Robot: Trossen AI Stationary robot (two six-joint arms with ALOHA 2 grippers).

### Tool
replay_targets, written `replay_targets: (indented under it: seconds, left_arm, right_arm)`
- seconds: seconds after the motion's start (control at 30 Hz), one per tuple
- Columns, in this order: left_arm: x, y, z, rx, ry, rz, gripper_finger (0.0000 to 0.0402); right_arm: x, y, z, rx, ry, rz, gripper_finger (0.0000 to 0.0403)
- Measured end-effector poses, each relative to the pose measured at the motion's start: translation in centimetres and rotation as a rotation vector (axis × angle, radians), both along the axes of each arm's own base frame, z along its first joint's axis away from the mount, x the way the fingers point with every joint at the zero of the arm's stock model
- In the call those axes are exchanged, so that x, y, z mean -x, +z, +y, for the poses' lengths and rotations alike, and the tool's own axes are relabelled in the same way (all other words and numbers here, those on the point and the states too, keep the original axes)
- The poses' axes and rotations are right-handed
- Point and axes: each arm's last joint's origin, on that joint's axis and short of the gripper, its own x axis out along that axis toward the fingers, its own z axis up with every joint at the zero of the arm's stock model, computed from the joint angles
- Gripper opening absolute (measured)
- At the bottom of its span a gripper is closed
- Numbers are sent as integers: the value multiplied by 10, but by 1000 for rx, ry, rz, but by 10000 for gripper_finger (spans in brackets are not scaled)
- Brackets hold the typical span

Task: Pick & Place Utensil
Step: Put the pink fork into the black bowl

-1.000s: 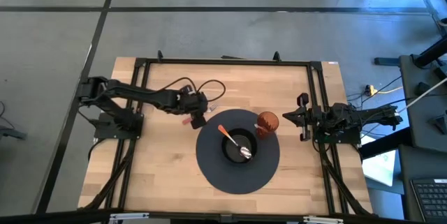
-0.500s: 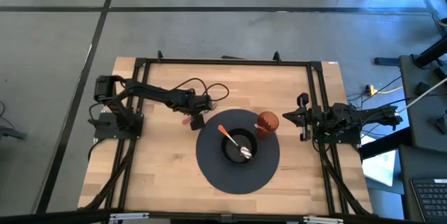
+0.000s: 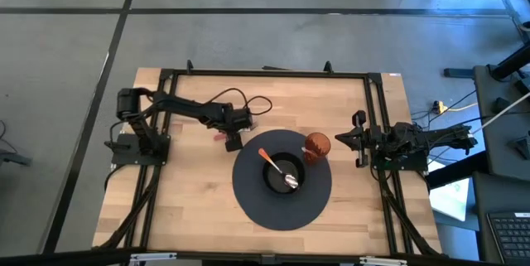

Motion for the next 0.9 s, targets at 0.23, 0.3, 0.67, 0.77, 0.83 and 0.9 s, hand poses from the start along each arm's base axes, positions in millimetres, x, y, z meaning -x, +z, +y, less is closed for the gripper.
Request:
replay_targets:
  seconds: [0.23, 0.3, 0.67, 0.77, 0.83, 0.9]
  left_arm:
    - [2, -5, 11, 73, 4, 3, 199]
    - [2, -5, 14, 91, 13, -5, 194]
    - [-5, -5, 19, 102, 0, -103, 174]
    - [-5, -6, 19, 104, 10, -104, 168]
    - [-4, -6, 19, 106, 12, -102, 162]
    - [-3, -7, 18, 114, 11, -92, 152]
  right_arm:
    - [0, 0, 0, 0, 0, -1, 10]
    - [0, 0, 0, 0, 0, 0, 10]
    - [0, 0, 0, 1, 0, 0, 10]
    - [0, 0, 0, 0, 0, 0, 10]
    - [0, 0, 0, 0, 0, -1, 10]
    - [0, 0, 0, 0, 0, 0, 10]
